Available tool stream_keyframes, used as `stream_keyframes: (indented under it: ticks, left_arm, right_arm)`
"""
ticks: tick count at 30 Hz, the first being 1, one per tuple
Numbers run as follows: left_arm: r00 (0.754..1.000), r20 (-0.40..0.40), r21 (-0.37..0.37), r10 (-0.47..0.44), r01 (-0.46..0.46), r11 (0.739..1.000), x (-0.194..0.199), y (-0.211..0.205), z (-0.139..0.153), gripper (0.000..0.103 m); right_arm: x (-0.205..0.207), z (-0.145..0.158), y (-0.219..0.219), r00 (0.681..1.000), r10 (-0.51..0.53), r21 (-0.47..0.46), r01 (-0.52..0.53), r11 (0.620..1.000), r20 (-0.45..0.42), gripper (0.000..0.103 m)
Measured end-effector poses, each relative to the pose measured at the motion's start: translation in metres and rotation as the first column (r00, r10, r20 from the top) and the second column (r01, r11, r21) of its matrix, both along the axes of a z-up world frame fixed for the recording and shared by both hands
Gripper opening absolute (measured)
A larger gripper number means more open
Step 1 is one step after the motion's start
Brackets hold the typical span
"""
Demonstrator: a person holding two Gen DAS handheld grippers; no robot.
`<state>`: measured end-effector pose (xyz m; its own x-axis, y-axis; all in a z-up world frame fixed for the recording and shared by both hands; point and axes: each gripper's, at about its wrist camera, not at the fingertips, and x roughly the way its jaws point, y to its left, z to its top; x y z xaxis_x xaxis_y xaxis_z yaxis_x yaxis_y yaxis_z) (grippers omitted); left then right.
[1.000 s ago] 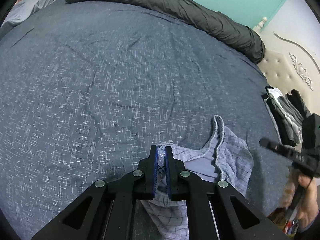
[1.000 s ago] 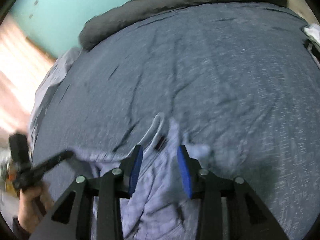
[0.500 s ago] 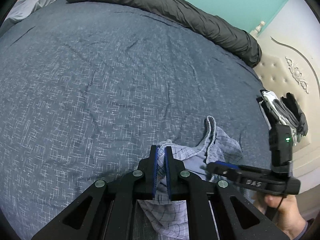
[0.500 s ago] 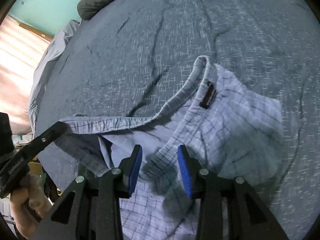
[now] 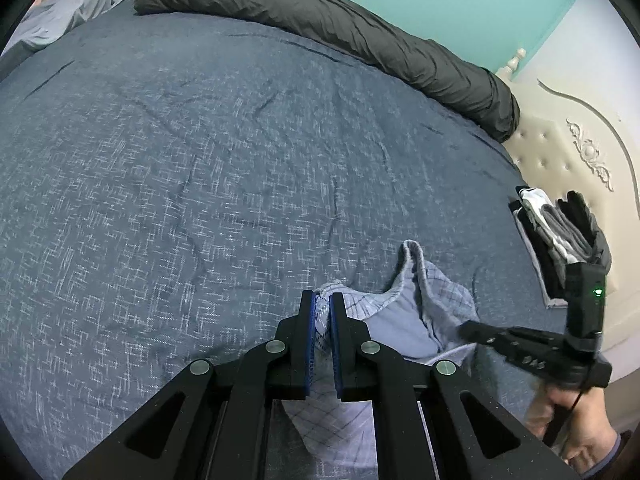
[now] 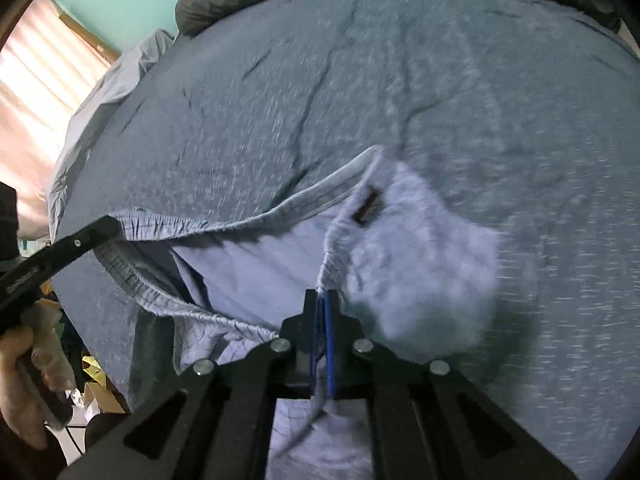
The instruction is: Fold clothes
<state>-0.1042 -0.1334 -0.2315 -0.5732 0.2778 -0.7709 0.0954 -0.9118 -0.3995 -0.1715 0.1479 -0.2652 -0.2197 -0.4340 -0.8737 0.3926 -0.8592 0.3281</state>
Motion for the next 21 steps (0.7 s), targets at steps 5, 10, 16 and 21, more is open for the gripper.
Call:
stream_keyframes:
  ticks: [5,10,16,21]
  left_arm:
    - [1.000,0.001,0.031,-0.027,0.027,0.999,0.005,0.017,0.003,0.008]
    - [0.997,0.027,0.059,-0.071,0.069,0.996,0.005,0.043,-0.004,0.010]
    - [0.995,0.042,0.036,-0.087,0.085,0.996,0.002,0.060,-0.004,0.020]
    - [0.994,0.045,-0.002,-0.100,0.100,0.995,-0.005,0.059,-0.004,0.024]
  right_arm:
    - [0.003,0.027,0.041,0.998,-0.023,-0.007,0.022,1.000,-0.051,0.002]
    - [0.005,0.035,0.070,0.995,-0.036,0.032,0.039,0.999,-0.088,0.002]
    - [0.004,0.028,0.102,0.994,-0.054,0.074,0.061,0.995,-0.094,0.002]
    - [-0.002,0.015,0.144,0.992,-0.089,0.117,0.099,0.988,-0.088,0.002]
